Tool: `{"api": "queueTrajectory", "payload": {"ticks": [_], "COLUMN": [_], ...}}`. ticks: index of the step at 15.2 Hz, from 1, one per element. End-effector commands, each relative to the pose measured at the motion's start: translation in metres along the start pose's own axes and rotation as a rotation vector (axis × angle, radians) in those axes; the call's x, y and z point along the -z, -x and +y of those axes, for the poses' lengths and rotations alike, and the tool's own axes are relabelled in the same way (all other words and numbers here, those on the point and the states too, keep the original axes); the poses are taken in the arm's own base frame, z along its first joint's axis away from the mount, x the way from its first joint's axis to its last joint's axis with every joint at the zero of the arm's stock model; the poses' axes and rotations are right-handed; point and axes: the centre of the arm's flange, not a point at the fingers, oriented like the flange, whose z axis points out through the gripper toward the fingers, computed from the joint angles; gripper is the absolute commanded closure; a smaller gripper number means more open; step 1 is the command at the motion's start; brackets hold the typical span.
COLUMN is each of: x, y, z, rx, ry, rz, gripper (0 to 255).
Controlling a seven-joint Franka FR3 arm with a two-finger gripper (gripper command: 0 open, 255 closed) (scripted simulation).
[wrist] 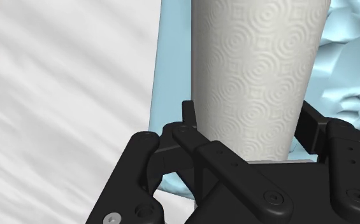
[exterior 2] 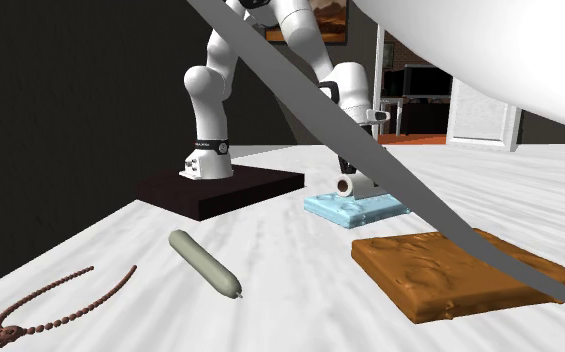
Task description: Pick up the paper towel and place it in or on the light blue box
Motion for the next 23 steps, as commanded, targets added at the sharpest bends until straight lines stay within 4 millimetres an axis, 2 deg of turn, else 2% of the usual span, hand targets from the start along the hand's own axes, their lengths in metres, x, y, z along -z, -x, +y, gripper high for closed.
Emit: {"api": "queueTrajectory", "payload": {"ticks": [1, 6, 7, 12, 16, 23], "x": [-0.003, -0.003, -0.003, -0.003, 0.047, 0.047], "y": [0.000, 0.000, 0.000, 0.000, 0.000, 0.000], "z": [-0.001, -0.001, -0.001, -0.001, -0.001, -0.001], "rx": [0.000, 0.000, 0.000, 0.000, 0.000, 0.000], "ry": [0.000, 0.000, 0.000, 0.000, 0.000, 0.000], "rz": [0.000, 0.000, 0.000, 0.000, 0.000, 0.000], "gripper": [255, 255, 0, 0, 0, 0]}}
